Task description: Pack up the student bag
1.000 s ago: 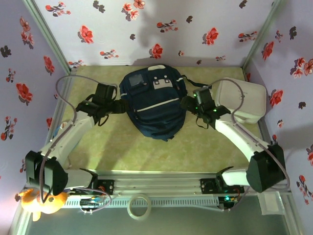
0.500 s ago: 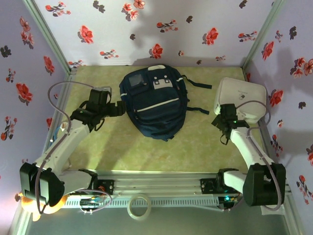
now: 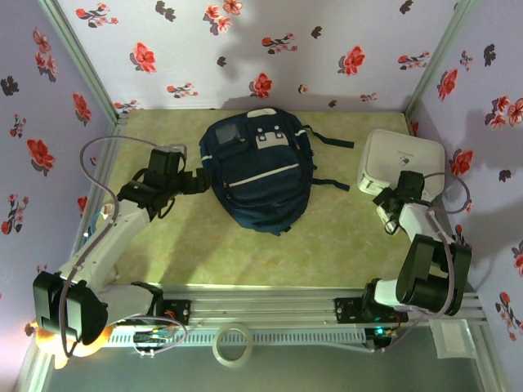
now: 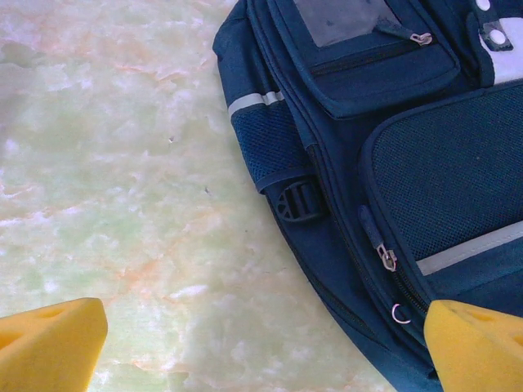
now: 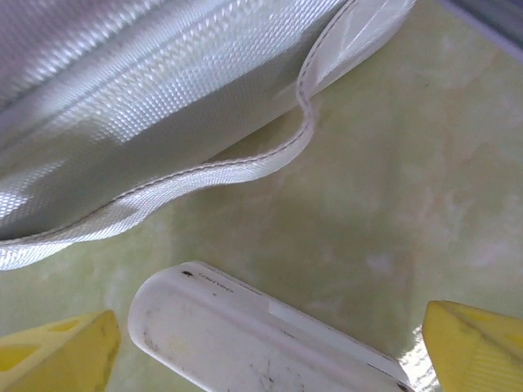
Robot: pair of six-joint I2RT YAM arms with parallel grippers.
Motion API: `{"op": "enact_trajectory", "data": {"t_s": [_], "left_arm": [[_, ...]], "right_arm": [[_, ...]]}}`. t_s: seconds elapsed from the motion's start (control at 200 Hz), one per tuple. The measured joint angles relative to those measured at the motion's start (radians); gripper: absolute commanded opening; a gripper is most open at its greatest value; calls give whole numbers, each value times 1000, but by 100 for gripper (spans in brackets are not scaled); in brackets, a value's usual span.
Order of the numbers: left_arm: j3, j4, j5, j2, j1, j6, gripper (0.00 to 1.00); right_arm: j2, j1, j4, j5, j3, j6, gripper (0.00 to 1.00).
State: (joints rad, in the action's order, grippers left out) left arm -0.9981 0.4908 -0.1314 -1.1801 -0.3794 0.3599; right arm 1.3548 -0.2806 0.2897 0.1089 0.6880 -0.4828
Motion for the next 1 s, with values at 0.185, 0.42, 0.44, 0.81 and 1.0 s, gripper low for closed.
{"op": "enact_trajectory", "data": {"t_s": [0.185, 0.42, 0.44, 0.81, 1.0], "left_arm": [[0, 0, 0, 0, 0, 0, 100], [0, 0, 2, 0, 0, 0, 100], [0, 0, 2, 0, 0, 0, 100], [0, 0, 4, 0, 0, -1, 100], [0, 0, 4, 0, 0, -3, 100]], "right_arm": [[43, -10, -13, -65, -3, 20, 94], [21, 9, 1, -151, -19, 10, 88], [14, 20, 7, -154, -23, 8, 88], [-10, 120, 120, -73, -20, -50, 83], [74, 120, 143, -20, 58, -106, 79]]}}
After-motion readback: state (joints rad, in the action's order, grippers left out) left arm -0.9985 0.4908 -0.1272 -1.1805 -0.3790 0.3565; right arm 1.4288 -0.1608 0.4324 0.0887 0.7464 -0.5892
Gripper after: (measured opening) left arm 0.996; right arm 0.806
